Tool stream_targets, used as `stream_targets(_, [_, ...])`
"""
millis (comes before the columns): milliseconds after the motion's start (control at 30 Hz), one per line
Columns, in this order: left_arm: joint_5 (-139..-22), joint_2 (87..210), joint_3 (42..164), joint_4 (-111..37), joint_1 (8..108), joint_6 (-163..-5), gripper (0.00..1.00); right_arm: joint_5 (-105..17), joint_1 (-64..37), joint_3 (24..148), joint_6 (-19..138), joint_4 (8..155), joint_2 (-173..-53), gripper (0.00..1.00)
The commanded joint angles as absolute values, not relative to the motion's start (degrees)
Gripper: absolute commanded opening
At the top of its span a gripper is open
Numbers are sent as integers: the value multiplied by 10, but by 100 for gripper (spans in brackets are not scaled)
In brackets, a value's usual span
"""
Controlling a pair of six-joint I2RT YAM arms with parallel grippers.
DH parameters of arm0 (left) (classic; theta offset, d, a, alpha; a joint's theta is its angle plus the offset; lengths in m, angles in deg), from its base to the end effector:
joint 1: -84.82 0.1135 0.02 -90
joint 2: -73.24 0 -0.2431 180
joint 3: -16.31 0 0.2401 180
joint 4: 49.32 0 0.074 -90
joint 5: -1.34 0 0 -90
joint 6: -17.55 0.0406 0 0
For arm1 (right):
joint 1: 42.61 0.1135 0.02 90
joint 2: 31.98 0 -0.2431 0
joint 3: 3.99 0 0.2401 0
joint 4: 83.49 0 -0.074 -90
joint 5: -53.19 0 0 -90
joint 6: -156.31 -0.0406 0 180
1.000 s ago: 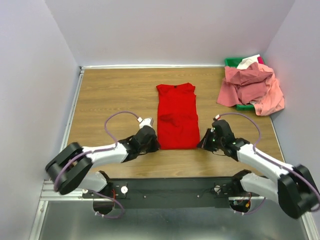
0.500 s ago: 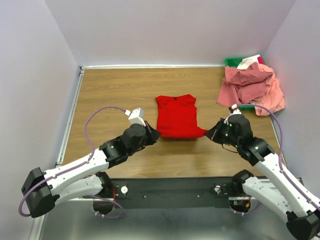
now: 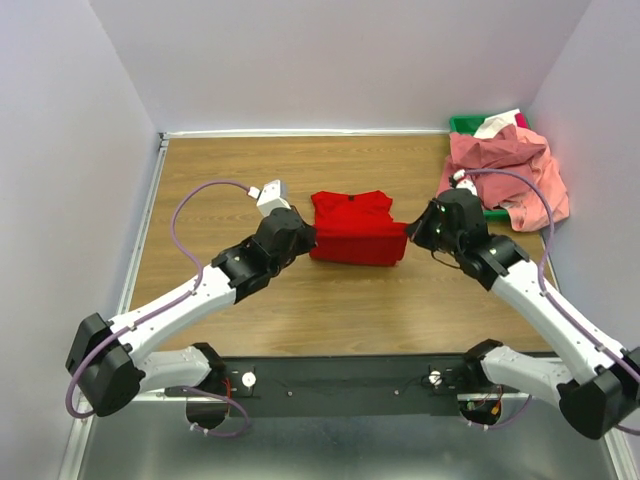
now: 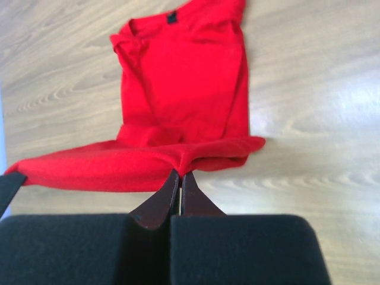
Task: Fold and stack the t-shirts
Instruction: Fold the tshirt
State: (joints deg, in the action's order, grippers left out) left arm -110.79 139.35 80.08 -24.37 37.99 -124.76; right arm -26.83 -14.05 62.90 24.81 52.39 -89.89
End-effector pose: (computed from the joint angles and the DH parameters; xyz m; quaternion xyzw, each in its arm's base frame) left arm 0.1895 -0.1796 0.2748 -0.1398 0.8324 -0.2824 0.4559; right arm 0.1977 0.0996 0.2913 0.1394 0.8741 0.2002 0.4201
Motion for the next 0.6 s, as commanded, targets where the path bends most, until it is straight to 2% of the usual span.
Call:
stream_targets(0, [-1124, 1389, 811, -241, 408, -1232, 0, -244, -139, 672, 268, 568, -949, 0])
stream_targets(300, [-1083, 1400, 803, -269, 464, -1216, 0, -311, -156, 723, 278, 619, -1050, 0])
stream_targets(567, [-1062, 1445, 835, -292, 508, -1191, 0, -409, -219, 723, 277, 662, -1119, 0])
